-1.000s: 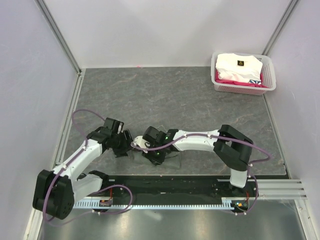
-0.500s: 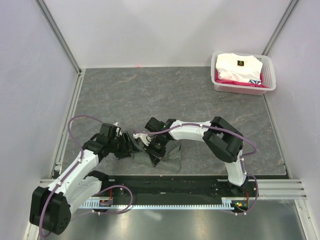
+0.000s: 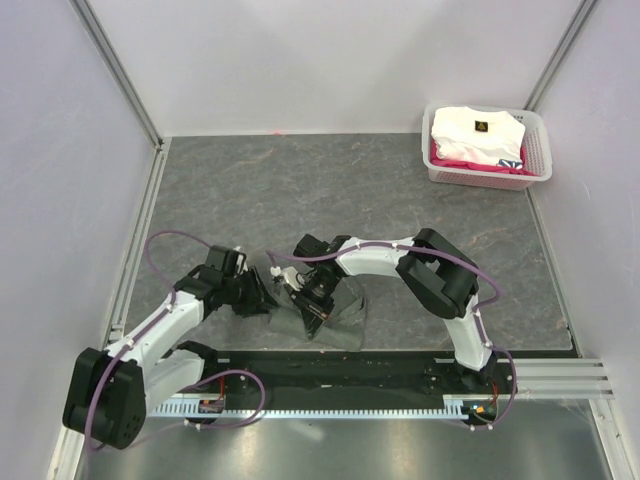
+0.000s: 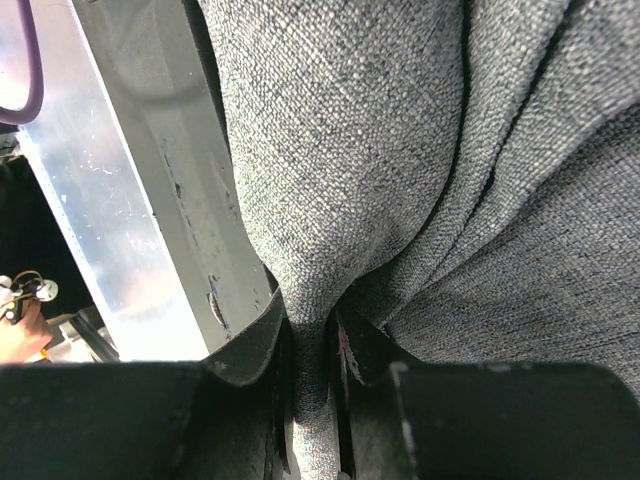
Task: Fold the napkin, place the utensils inside, and roll it up
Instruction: Roll the napkin with the utensil
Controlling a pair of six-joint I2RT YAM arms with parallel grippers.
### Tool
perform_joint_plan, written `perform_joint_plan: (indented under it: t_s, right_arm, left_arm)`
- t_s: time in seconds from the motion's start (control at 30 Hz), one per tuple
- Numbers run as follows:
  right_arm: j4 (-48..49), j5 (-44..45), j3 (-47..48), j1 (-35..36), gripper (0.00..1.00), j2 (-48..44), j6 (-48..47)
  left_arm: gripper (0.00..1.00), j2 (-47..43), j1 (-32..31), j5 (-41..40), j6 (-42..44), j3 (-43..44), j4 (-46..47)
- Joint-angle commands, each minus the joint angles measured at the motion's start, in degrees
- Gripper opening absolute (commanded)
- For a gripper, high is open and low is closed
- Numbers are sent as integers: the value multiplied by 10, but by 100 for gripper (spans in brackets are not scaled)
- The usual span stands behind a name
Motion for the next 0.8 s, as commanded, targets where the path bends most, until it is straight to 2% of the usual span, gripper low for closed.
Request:
perform_joint_plan:
  t_s: [0.0, 0.1, 0.13, 0.2, 0.23, 0.27, 0.43, 0.63, 0.73, 0.77]
  right_arm:
    - [-50, 84, -18, 0, 19, 46, -32]
    - [-50, 84, -16, -3, 19, 43, -34]
    - [-49, 85, -15, -3, 20, 42, -34]
    - [-50, 87, -13, -4, 22, 37, -33]
    - [-50, 89, -12, -5, 24, 33, -32]
    - [-49, 91, -10, -6, 26, 25, -29]
    - [-48, 140, 12, -11, 46, -24, -13]
    - [-37, 217, 16, -9, 60, -108, 8]
    - [-8, 299, -20, 16, 68, -162, 9]
    - [15, 351, -33, 38, 69, -192, 8]
  left_arm:
    - [42, 14, -1, 7, -7, -10, 41]
    - [33, 26, 0, 9, -6, -12, 50]
    - [24, 29, -1, 9, -5, -12, 51]
    - [14, 34, 0, 7, -3, -12, 48]
    - [5, 37, -1, 7, -3, -12, 47]
    - [2, 38, -1, 1, -3, -11, 41]
    - [2, 54, -1, -2, -2, -8, 31]
    - [2, 66, -1, 0, 4, 0, 25]
    - [2, 68, 0, -1, 4, 1, 23]
    - [2, 68, -1, -2, 4, 2, 25]
